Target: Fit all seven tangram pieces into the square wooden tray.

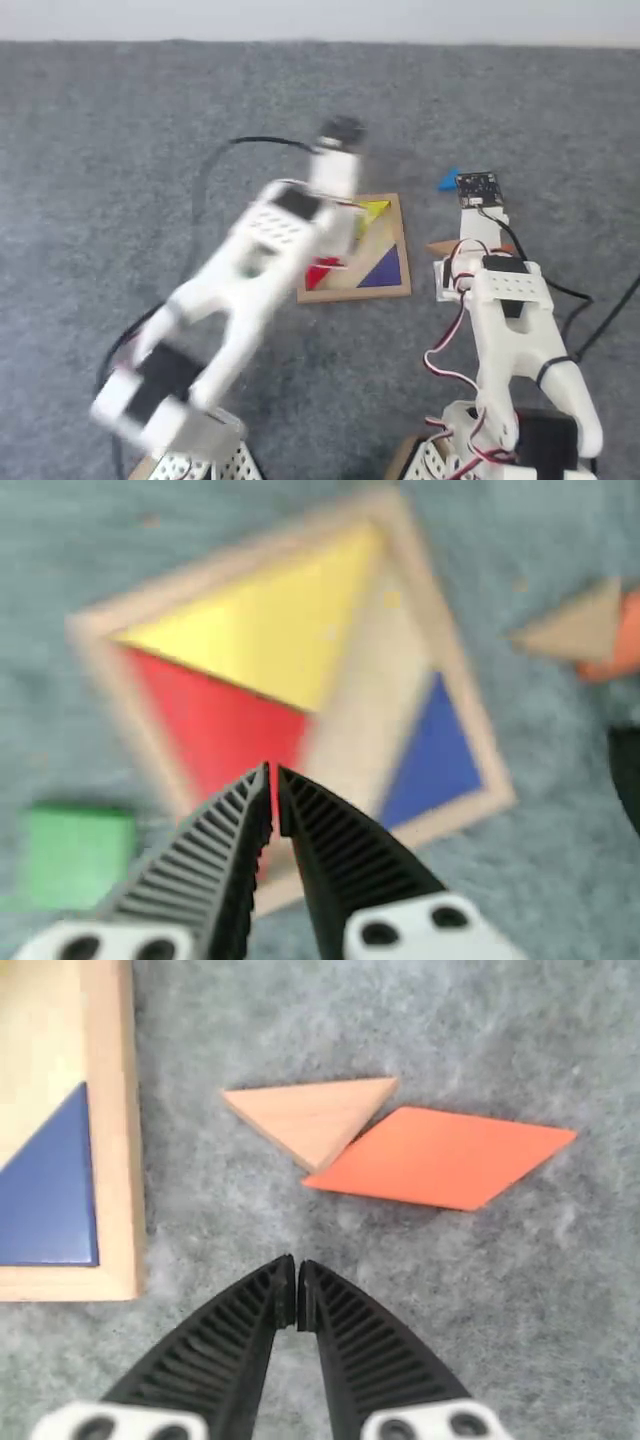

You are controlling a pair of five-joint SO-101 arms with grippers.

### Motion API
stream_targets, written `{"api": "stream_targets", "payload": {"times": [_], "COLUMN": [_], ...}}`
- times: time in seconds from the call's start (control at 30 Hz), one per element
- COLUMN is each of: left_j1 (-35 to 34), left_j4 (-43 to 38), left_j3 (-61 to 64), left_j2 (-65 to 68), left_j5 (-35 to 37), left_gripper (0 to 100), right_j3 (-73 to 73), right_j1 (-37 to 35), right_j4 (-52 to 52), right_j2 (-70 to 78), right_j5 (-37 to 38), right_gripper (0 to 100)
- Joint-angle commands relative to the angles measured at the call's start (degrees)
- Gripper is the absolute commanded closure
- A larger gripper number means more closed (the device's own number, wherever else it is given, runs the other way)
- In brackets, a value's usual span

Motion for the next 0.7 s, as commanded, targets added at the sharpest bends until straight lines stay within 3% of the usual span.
{"api": "stream_targets", "payload": {"times": [0.0, 0.13, 0.3, 0.47, 0.67], "left_j1": [-11.16, -15.56, -19.96, -21.80, -21.98], "left_j4": [-8.44, -11.16, -9.49, -5.45, -1.67], "left_j3": [16.04, 24.84, 23.16, 17.19, 13.05], "left_j2": [-18.99, -21.89, -16.26, -8.00, 0.09], "left_j5": [-0.35, -2.46, -2.99, -18.02, -27.08], "left_gripper": [99, 97, 84, 77, 75], "right_j3": [-3.69, -3.69, -3.60, -3.60, -3.60], "right_j1": [-0.40, -2.77, -4.00, -4.00, -4.09], "right_j4": [-2.07, -2.42, -2.42, -2.33, -2.42], "right_j2": [-2.24, -2.15, -2.15, -2.15, -2.15], "right_j5": [-0.26, -0.26, -0.26, -0.26, -0.26], "right_gripper": [97.9, 97.9, 97.9, 97.9, 97.9]}}
